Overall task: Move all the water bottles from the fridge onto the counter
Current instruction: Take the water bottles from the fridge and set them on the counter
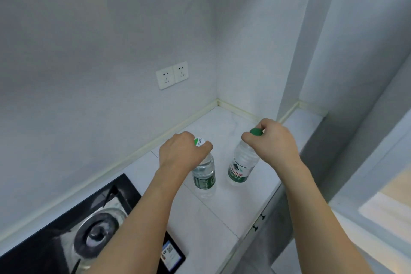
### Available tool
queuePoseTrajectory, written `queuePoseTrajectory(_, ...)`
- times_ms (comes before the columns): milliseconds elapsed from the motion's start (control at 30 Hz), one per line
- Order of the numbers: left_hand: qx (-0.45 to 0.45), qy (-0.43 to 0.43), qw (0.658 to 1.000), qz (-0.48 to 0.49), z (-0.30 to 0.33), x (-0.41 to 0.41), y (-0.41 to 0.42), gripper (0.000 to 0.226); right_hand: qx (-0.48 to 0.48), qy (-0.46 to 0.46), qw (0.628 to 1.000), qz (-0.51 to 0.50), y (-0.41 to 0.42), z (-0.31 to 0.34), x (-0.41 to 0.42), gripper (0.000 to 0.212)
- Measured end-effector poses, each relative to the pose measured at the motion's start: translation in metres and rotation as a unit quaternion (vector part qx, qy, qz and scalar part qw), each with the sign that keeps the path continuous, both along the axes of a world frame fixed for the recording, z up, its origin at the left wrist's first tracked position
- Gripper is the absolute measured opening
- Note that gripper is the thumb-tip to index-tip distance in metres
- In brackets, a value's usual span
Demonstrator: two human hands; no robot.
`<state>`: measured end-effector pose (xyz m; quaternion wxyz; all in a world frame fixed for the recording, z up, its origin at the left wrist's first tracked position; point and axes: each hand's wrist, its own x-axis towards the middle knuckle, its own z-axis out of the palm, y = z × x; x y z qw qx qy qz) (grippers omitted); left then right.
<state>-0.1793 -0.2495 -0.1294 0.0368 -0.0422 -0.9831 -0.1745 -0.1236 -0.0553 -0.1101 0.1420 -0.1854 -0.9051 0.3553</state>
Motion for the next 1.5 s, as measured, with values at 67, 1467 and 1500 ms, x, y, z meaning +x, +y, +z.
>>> queuePoseTrajectory(67,-0.002,-0.004,1.000,0.013,-0.002,-0.004,-0.003,0.041,0.002,-0.006,1.000,0.023,-0.004,-0.005,-0.010,0.025)
queuePoseTrajectory(1467,-0.010,0.069,0.904,0.422,0.029,0.172,-0.207,0.045,0.034,0.012,0.864,0.502,-0.245,0.009,-0.007,0.021)
queuePoseTrajectory(1500,-0.008,0.072,0.900,0.429,0.031,0.184,-0.217,0.045,0.036,0.017,0.859,0.511,-0.258,0.010,0.003,0.021)
